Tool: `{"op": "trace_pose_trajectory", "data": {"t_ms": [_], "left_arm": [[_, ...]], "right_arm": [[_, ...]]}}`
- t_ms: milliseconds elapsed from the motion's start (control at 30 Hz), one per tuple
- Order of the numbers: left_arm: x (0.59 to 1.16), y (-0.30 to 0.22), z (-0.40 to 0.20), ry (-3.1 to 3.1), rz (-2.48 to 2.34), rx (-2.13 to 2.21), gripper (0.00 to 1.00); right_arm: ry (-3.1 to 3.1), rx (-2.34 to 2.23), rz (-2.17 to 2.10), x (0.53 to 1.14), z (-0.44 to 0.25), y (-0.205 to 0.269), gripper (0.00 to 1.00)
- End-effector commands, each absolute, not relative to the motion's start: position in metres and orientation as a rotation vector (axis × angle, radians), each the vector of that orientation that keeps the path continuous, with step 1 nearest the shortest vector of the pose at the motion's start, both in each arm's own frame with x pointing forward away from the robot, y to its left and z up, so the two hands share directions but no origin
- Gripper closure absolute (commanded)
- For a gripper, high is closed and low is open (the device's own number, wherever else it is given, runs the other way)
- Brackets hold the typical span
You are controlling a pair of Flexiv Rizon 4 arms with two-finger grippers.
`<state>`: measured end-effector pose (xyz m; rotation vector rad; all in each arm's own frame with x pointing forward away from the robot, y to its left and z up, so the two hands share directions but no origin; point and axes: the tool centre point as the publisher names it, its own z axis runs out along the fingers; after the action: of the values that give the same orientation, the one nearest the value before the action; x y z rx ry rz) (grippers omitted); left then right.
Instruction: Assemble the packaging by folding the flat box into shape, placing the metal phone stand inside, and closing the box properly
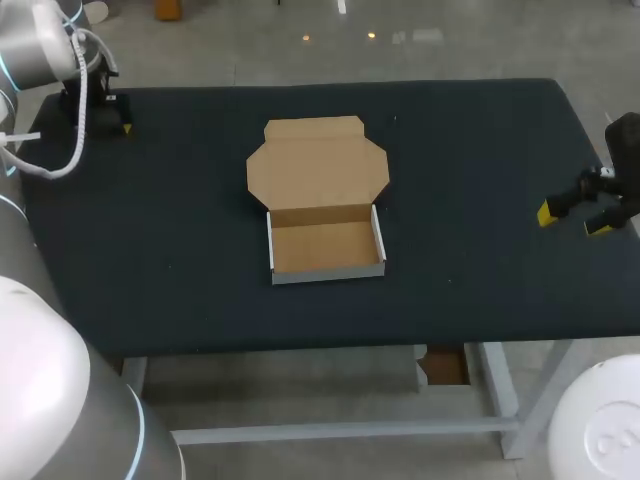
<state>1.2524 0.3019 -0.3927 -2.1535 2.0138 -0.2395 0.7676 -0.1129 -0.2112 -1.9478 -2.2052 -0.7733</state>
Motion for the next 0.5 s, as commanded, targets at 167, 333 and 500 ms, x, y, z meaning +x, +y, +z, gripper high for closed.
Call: {"op": "trace_pose_trajectory", "data": {"t_ms": [167,333,500], "left_arm": [[1.2671,0.3056,-0.3991,2.097,-0.105,-2.241,0.05],[1.2697,0.3063,-0.3988,2.094,-0.116,-2.243,0.05],[1.2727,0.3069,-0.3991,2.092,-0.133,-2.244,0.05]], "right_arm": [[-2.204,-1.945,-0.771,0.7666,-0.209,-0.1134,0.0],[-2.204,-1.945,-0.771,0.7666,-0.209,-0.1134,0.0],[-2.204,-1.945,-0.771,0.7666,-0.209,-0.1134,0.0]]}}
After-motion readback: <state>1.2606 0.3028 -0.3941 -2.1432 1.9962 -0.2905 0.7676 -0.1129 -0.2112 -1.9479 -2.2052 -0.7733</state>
